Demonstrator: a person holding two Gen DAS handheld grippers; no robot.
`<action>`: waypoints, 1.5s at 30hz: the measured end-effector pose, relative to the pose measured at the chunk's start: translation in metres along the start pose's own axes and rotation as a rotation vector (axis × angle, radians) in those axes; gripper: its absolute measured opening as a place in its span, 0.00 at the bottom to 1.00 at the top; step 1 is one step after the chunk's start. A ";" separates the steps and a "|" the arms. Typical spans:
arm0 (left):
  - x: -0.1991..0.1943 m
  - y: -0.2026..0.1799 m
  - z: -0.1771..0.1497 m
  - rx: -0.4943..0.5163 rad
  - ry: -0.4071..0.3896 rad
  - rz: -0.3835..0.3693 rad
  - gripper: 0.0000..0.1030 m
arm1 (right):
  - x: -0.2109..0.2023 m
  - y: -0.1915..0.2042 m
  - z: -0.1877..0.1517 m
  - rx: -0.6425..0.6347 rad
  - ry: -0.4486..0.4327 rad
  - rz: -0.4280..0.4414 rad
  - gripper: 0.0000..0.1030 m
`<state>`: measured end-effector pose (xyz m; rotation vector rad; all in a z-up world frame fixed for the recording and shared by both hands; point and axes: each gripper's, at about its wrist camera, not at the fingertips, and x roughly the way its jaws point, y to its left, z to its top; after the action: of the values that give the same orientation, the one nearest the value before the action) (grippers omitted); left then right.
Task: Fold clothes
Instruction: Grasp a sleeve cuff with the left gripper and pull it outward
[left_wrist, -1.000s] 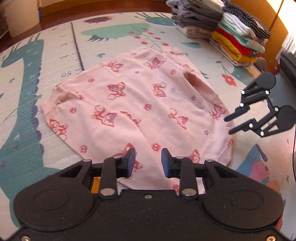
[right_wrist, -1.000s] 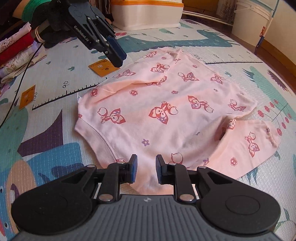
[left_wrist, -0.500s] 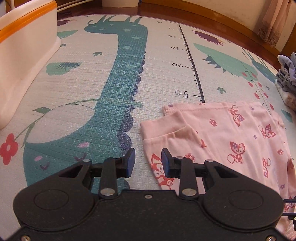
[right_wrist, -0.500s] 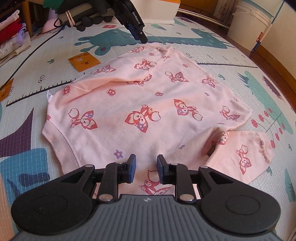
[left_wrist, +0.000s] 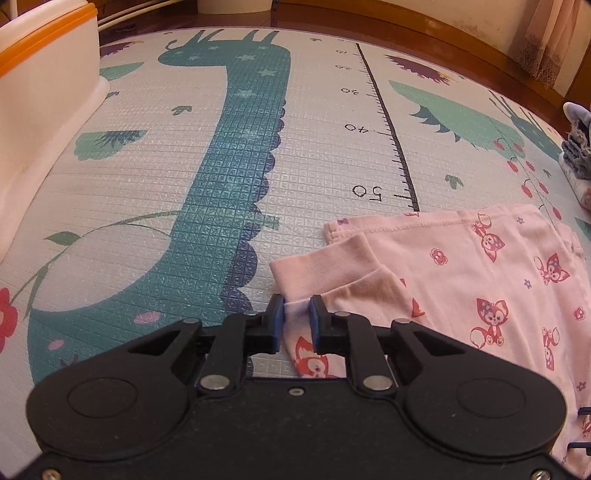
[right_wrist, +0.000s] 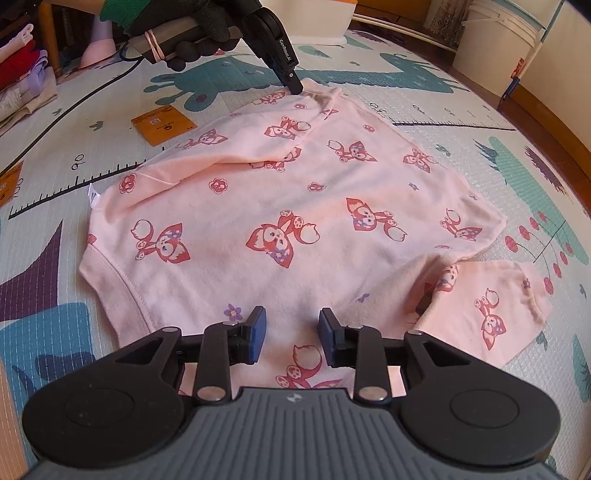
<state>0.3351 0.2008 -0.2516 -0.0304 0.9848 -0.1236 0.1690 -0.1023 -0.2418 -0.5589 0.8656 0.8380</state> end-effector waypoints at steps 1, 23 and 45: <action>-0.004 -0.002 -0.001 0.019 -0.009 -0.001 0.03 | 0.000 0.000 0.000 0.002 0.002 -0.002 0.33; -0.137 0.065 -0.076 -0.031 -0.089 0.209 0.02 | 0.002 -0.001 0.001 0.029 0.021 -0.041 0.44; -0.140 0.100 -0.156 -0.097 0.016 0.329 0.03 | 0.003 0.002 0.002 0.046 0.047 -0.092 0.55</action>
<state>0.1374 0.3215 -0.2303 0.0437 0.9984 0.2263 0.1692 -0.0986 -0.2438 -0.5757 0.8938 0.7220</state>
